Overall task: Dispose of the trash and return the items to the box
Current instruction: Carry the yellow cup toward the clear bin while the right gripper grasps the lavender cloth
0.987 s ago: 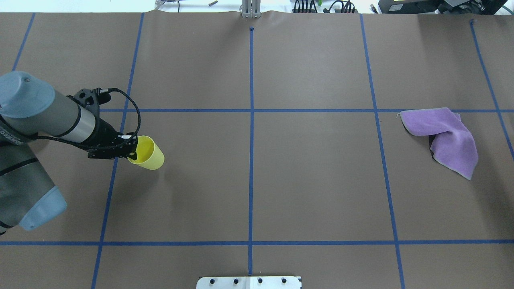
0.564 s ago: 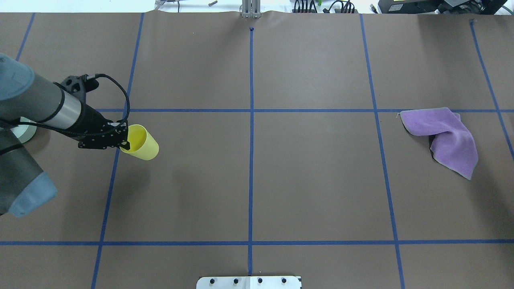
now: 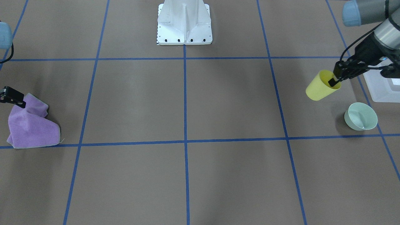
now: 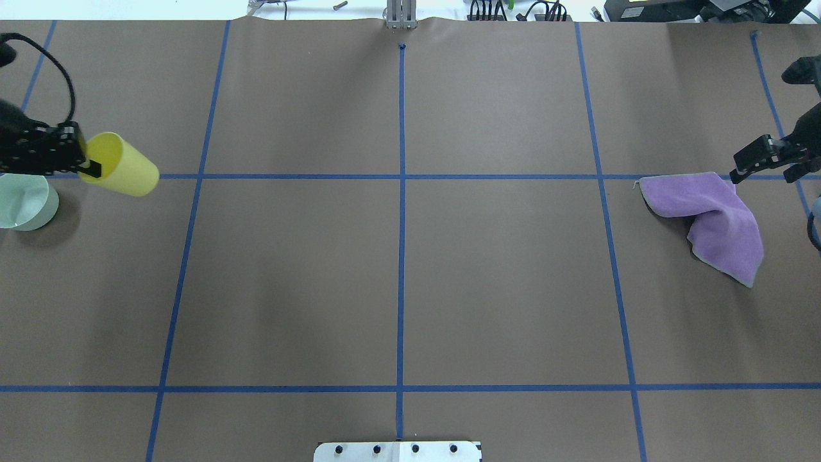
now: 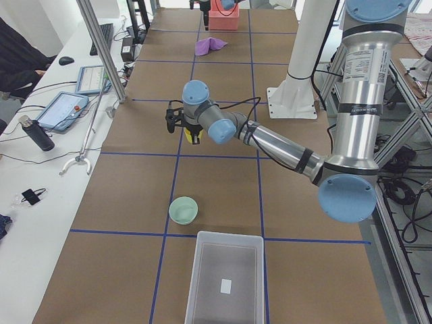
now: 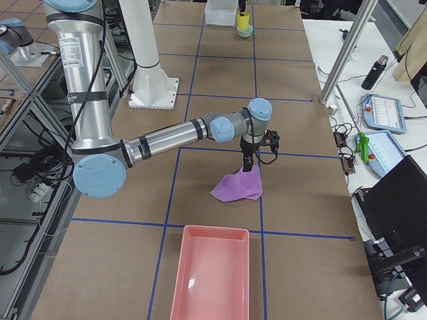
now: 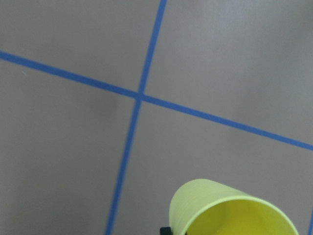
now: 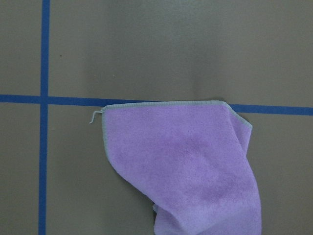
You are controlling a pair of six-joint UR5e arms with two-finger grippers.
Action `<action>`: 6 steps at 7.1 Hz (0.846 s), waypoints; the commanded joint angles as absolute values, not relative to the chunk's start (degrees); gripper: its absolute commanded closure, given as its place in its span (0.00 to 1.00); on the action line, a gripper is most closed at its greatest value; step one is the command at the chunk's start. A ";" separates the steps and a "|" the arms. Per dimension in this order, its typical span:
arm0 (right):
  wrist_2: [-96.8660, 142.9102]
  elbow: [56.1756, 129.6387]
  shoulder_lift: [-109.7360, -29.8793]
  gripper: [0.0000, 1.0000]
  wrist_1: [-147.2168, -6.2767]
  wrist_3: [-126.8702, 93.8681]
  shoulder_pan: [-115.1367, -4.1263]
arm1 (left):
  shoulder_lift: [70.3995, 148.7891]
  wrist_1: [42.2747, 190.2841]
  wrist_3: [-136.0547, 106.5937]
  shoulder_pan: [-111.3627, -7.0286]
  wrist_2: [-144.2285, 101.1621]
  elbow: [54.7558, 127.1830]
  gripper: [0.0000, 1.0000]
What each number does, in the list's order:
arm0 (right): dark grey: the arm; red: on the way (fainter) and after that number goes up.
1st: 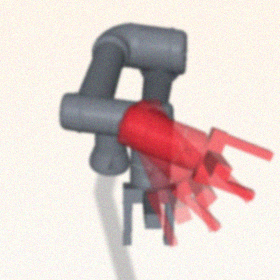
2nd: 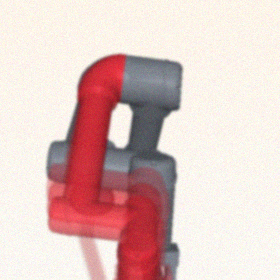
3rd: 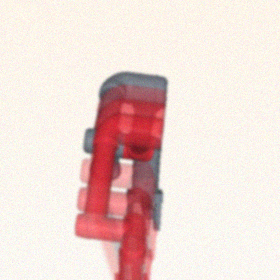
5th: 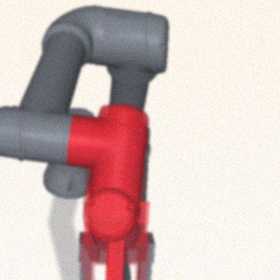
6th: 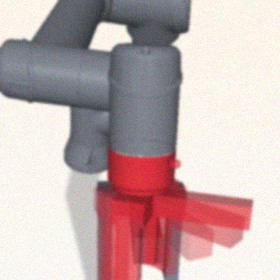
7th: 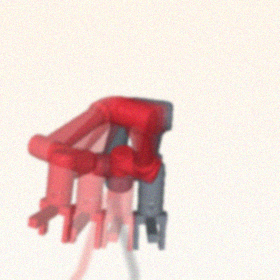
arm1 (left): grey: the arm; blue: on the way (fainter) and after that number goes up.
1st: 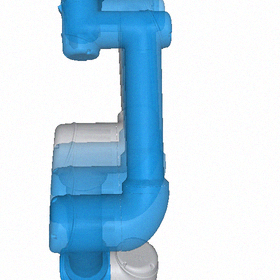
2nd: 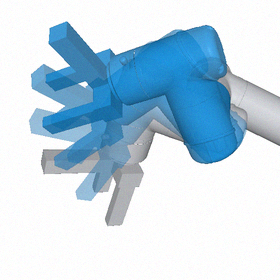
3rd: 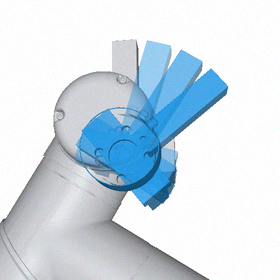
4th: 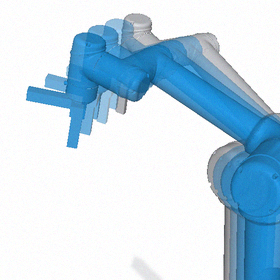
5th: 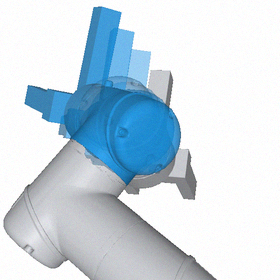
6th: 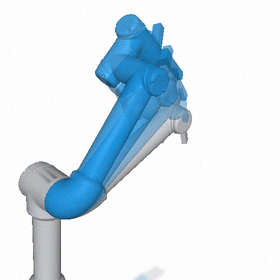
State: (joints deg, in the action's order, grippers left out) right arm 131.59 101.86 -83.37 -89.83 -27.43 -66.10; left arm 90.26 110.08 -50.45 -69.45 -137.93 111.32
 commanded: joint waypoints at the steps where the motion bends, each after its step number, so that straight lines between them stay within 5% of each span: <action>1: 129.13 101.69 -82.79 0.00 -89.82 -27.95 -63.21 | 82.64 109.52 -29.09 -79.50 -138.16 109.97 1.00; 6: 121.55 91.26 -80.60 0.00 -86.07 -27.51 -59.77 | 82.88 97.65 2.07 -97.01 -137.37 103.28 1.00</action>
State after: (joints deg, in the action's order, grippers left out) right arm 122.05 94.80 -81.12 -88.51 -27.61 -60.52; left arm 82.80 98.86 -3.15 -93.55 -137.44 105.00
